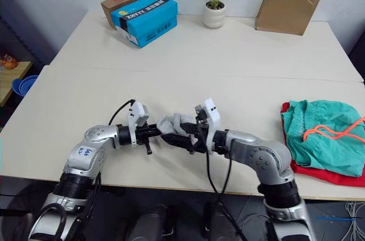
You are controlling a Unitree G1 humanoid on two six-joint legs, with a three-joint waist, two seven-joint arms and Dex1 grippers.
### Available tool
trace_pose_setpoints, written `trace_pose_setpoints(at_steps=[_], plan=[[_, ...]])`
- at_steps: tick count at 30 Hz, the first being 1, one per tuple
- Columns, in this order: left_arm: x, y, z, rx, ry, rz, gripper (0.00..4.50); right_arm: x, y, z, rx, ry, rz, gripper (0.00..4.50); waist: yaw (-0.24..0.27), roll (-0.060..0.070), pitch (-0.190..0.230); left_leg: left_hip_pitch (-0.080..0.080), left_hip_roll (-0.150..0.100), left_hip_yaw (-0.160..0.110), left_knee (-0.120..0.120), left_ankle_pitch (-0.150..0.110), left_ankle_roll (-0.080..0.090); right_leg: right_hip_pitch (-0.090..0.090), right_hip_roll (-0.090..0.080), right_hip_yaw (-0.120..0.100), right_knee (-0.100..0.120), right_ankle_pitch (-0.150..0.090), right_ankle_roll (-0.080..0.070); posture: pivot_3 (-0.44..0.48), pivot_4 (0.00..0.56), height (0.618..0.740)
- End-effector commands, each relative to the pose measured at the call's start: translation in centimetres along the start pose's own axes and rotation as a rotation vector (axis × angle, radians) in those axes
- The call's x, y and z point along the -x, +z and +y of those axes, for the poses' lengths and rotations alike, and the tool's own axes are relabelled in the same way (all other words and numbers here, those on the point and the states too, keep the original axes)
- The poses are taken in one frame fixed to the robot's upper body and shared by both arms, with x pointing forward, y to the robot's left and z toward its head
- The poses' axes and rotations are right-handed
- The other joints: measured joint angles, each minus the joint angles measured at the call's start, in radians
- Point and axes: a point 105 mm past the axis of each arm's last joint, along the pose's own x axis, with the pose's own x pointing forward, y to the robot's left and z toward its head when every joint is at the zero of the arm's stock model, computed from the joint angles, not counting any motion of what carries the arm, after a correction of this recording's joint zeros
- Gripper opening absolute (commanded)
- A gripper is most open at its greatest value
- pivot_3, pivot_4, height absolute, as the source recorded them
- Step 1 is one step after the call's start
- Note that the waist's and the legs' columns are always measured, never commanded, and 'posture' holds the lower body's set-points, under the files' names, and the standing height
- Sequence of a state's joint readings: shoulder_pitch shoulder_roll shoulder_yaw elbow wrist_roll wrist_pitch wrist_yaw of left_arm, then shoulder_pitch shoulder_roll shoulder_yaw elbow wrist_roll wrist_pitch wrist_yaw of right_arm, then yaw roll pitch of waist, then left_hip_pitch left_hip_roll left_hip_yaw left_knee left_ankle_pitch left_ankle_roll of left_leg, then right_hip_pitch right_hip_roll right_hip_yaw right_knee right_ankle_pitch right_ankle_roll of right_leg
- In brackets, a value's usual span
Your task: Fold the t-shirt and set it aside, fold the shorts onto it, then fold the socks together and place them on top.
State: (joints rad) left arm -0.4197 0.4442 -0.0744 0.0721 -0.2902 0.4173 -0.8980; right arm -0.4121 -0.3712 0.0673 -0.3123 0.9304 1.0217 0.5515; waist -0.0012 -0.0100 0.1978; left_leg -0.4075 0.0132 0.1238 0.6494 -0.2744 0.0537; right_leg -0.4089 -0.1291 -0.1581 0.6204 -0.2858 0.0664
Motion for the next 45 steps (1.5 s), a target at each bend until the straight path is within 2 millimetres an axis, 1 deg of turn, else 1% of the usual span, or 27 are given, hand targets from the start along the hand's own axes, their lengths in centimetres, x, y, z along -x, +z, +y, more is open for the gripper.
trace_pose_setpoints(at_steps=[1,4,8,9,11,13,16,18,19,21,22,23,24,25,27,30,32,34,36,38,39,41,43,45], plan=[[0.6,2.0,-0.7,-0.026,-0.032,-0.058,0.0,0.5,1.2,0.8,0.066,0.086,-0.061,4.47,-0.002,0.0,0.0,0.0,0.0,0.0,0.0,0.0,0.0,0.0,0.0,0.0,0.0,0.0,0.0,0.0,0.15,0.74],[1.5,2.2,-0.8,-0.011,-0.033,-0.049,0.0,0.6,1.3,0.3,0.076,0.085,-0.083,4.47,-0.003,0.0,0.0,0.0,0.0,0.0,0.0,0.0,-0.001,0.0,0.0,0.0,0.0,0.0,0.0,0.0,0.15,0.74],[3.0,2.0,-0.6,-0.001,-0.008,-0.007,0.0,0.8,1.4,-0.2,0.09,0.077,-0.116,4.47,-0.003,0.001,0.0,0.0,0.0,0.0,-0.001,0.003,-0.005,-0.001,0.0,0.0,0.001,0.0,0.0,0.0,0.15,0.74],[3.5,1.9,-0.5,-0.004,0.002,0.008,0.0,0.9,1.4,-0.3,0.101,0.07,-0.118,4.47,-0.002,0.001,0.001,0.0,0.0,0.0,-0.001,0.003,-0.005,-0.001,0.0,0.0,0.001,0.0,0.0,0.0,0.15,0.74],[5.6,1.6,0.3,-0.002,0.041,0.046,0.0,0.8,1.1,-0.3,0.107,0.067,-0.121,4.47,-0.002,0.001,0.001,0.0,0.0,0.0,-0.001,0.003,-0.005,-0.001,0.0,0.0,0.0,0.0,0.0,0.0,0.15,0.74],[6.6,1.5,0.6,0.006,0.057,0.06,0.0,0.7,0.9,-0.2,0.105,0.07,-0.12,4.47,-0.002,0.001,0.001,0.0,0.0,0.0,-0.001,0.002,-0.006,-0.001,0.0,0.0,0.0,0.0,0.0,0.0,0.15,0.74],[8.1,2.3,0.9,0.028,0.058,0.049,0.0,0.4,0.4,-0.2,0.12,0.067,-0.102,4.47,-0.001,0.002,0.001,0.0,0.0,0.0,-0.001,0.002,-0.006,-0.001,0.0,0.0,0.0,0.0,0.0,0.0,0.15,0.74],[8.6,3.0,0.9,0.041,0.047,0.035,0.0,0.2,0.1,-0.2,0.137,0.064,-0.093,4.47,-0.001,0.002,0.001,0.0,0.0,0.0,-0.001,0.001,-0.008,-0.001,0.0,0.0,0.0,0.0,0.0,0.0,0.15,0.74],[8.4,3.9,0.9,0.048,0.031,0.001,0.0,-0.1,0.1,0.0,0.15,0.069,-0.085,4.47,0.0,0.002,0.002,0.0,0.0,0.0,-0.001,0.0,-0.009,-0.001,0.0,0.0,0.0,0.0,0.0,0.0,0.15,0.74],[7.3,6.2,0.5,0.052,-0.014,-0.084,0.0,-0.6,-0.1,0.4,0.191,0.083,-0.063,4.47,0.004,0.002,0.002,0.0,0.0,-0.001,-0.001,0.0,-0.011,-0.001,0.0,0.0,0.0,0.0,0.0,0.0,0.15,0.74],[7.0,6.8,0.3,0.053,-0.032,-0.108,0.0,-0.7,-0.2,0.5,0.204,0.088,-0.056,4.47,0.005,0.002,0.002,0.0,0.0,-0.001,-0.001,0.0,-0.011,-0.001,-0.001,0.0,0.0,0.0,0.0,0.0,0.15,0.74],[6.2,7.6,-0.1,0.049,-0.061,-0.132,0.0,-0.9,-0.3,0.6,0.247,0.091,-0.044,4.47,0.005,0.002,0.002,0.0,0.0,-0.001,0.0,0.0,-0.011,-0.001,-0.001,0.0,0.0,0.0,0.0,0.0,0.15,0.74],[5.5,8.1,-0.5,0.043,-0.087,-0.148,0.0,-1.0,-0.4,0.7,0.295,0.089,-0.024,4.47,0.004,0.002,0.002,0.0,-0.001,-0.001,0.0,0.0,-0.011,0.0,-0.001,0.0,0.0,0.0,0.0,0.0,0.15,0.74],[4.7,8.6,-0.8,0.037,-0.109,-0.164,0.0,-1.2,-0.6,0.8,0.382,0.091,0.0,4.47,0.001,0.002,0.002,-0.001,-0.001,0.0,0.0,0.001,-0.01,0.0,-0.001,0.0,0.0,0.0,0.0,0.0,0.15,0.74],[3.9,9.0,-1.0,0.032,-0.127,-0.178,0.0,-1.3,-0.8,0.9,0.489,0.1,0.031,4.47,0.001,0.002,0.002,0.0,-0.001,0.0,0.0,0.003,-0.007,0.0,0.0,0.0,0.001,0.0,0.0,0.0,0.15,0.74],[1.4,8.5,-1.3,-0.004,-0.16,-0.165,0.0,-1.0,-1.3,0.9,0.553,0.103,0.087,4.47,-0.001,0.001,0.002,0.0,-0.001,0.002,-0.001,0.003,-0.008,-0.001,0.001,0.001,0.002,0.0,0.0,0.0,0.15,0.74],[0.3,8.0,-1.5,-0.026,-0.176,-0.15,0.0,-0.6,-1.2,0.9,0.586,0.102,0.105,4.47,0.0,0.001,0.002,0.0,-0.001,0.001,-0.001,0.004,-0.008,-0.001,0.002,0.0,0.002,0.0,0.0,0.0,0.15,0.74],[-0.3,7.7,-1.6,-0.031,-0.184,-0.153,0.0,0.0,-0.9,1.1,0.596,0.104,0.101,4.47,-0.001,0.001,0.002,0.0,-0.001,0.002,0.0,0.004,-0.008,-0.001,0.002,0.001,0.001,0.0,0.0,0.0,0.15,0.74],[-1.2,6.6,-1.4,-0.046,-0.172,-0.126,0.0,1.1,-0.1,1.5,0.558,0.116,0.074,4.47,0.0,0.001,0.002,0.0,0.0,0.002,0.0,0.004,-0.008,-0.001,0.002,0.001,0.001,0.0,0.0,0.0,0.15,0.74],[-1.8,5.4,-1.3,-0.062,-0.158,-0.097,0.0,2.4,0.6,1.1,0.49,0.102,0.036,4.47,0.003,0.001,0.002,0.0,0.0,0.002,0.0,0.004,-0.008,-0.001,0.002,0.001,0.001,0.0,0.0,0.0,0.15,0.74],[-1.9,5.0,-1.3,-0.068,-0.151,-0.089,0.0,2.8,1.0,0.7,0.477,0.084,0.013,4.3,0.004,0.001,0.002,0.0,0.0,0.002,0.0,0.004,-0.008,0.0,0.002,0.001,0.0,0.0,0.0,0.0,0.15,0.74],[-1.7,4.8,-1.3,-0.074,-0.15,-0.106,0.0,2.8,1.5,-0.1,0.462,0.054,-0.039,3.93,0.003,0.001,0.002,0.0,0.0,0.001,0.001,0.003,-0.007,0.0,0.001,0.001,0.0,0.0,0.0,0.0,0.15,0.74],[-1.4,4.8,-1.2,-0.067,-0.133,-0.134,0.0,2.4,2.0,-1.0,0.473,0.011,-0.099,3.25,0.001,0.001,0.002,0.001,0.0,0.001,0.0,0.003,-0.007,0.0,0.001,0.001,0.0,0.0,0.0,0.0,0.15,0.74],[-1.3,4.6,-1.0,-0.063,-0.12,-0.133,0.0,1.9,1.8,-2.1,0.526,-0.038,-0.109,2.53,0.0,0.001,0.002,0.001,0.0,0.001,0.0,0.003,-0.007,0.0,0.001,0.0,0.001,0.0,0.0,0.0,0.15,0.74]])
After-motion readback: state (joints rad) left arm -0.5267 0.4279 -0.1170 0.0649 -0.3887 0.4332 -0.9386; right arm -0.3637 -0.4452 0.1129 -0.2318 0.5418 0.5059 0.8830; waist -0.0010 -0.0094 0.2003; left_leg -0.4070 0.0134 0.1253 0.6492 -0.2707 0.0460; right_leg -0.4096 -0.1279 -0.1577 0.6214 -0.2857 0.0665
